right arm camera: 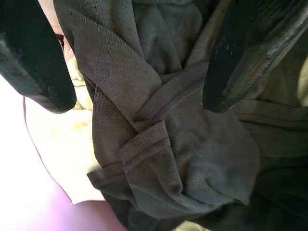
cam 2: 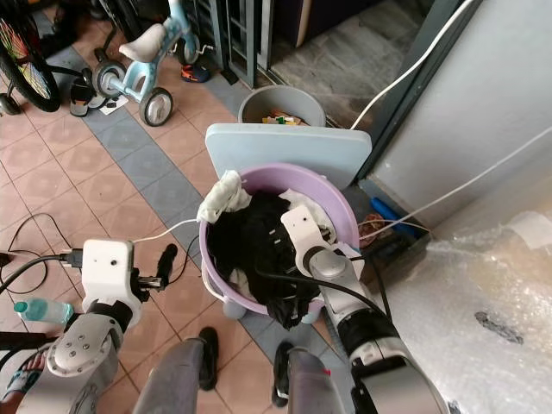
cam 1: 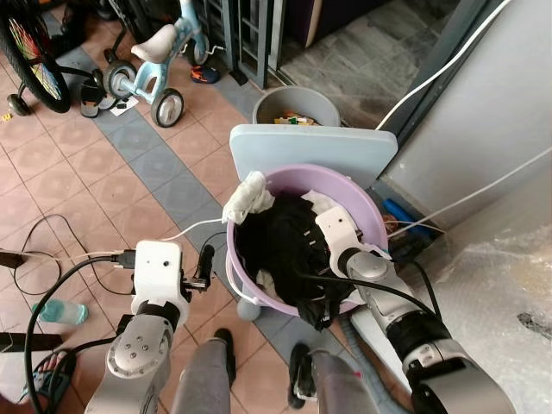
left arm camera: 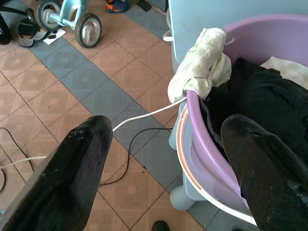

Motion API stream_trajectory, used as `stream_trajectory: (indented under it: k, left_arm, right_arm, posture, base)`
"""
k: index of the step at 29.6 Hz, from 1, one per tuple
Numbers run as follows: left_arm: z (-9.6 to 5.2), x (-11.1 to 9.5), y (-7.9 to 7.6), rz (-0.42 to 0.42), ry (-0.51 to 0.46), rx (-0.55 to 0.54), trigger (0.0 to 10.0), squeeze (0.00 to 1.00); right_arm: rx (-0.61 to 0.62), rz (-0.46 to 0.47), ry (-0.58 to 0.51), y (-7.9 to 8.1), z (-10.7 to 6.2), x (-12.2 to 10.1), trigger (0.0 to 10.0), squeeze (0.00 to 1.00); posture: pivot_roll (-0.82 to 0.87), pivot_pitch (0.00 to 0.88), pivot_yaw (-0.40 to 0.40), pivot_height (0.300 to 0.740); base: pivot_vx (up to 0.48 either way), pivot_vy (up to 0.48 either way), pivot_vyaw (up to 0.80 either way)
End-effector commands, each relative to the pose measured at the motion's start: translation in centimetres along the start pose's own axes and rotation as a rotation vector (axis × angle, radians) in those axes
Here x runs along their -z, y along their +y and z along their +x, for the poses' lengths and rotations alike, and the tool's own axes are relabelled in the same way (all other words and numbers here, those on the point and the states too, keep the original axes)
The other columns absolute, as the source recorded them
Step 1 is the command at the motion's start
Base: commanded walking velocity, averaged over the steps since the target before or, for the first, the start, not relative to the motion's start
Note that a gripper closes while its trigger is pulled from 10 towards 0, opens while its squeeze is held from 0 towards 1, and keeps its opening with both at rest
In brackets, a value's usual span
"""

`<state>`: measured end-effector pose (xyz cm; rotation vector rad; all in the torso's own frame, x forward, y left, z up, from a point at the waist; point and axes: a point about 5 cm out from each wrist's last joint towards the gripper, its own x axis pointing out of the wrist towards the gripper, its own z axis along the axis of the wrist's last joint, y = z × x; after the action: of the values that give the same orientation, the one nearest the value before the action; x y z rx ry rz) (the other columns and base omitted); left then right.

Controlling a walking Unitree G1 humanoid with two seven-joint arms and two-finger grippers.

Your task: Clothes washing

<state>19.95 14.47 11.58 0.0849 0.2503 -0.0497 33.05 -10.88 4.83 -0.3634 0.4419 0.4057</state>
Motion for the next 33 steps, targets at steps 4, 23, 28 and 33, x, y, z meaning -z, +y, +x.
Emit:
stream_trajectory:
  k: [4,23,28,33]
  left_arm:
    - [-1.0,0.7,0.3,0.011,0.055,-0.028,10.0,0.0]
    - [-1.2,0.7,-0.2,0.001,0.072,-0.082,10.0,0.0]
    - [-0.9,0.6,-0.3,0.001,0.064,-0.089,10.0,0.0]
    - [-0.5,0.5,-0.5,-0.002,0.052,-0.101,10.0,0.0]
  right_arm:
    - [0.035,0.001,0.014,0.8,0.8,-0.3,10.0,0.0]
    - [-0.021,0.162,0.156,6.1,1.3,2.1,0.0,0.0]
    - [0.007,0.194,0.157,5.2,1.1,2.5,0.0,0.0]
    - [0.026,0.175,0.154,3.9,0.9,3.2,0.0,0.0]
  posture:
    - [0.24,0.412,-0.061,0.74]
    - [0.25,0.414,-0.126,0.74]
    - [0.24,0.409,-0.133,0.74]
    - [0.24,0.398,-0.145,0.74]
  base:
    - [0.0,0.0,0.0]
    - [0.0,0.0,0.0]
    - [0.0,0.0,0.0]
    - [0.0,0.0,0.0]
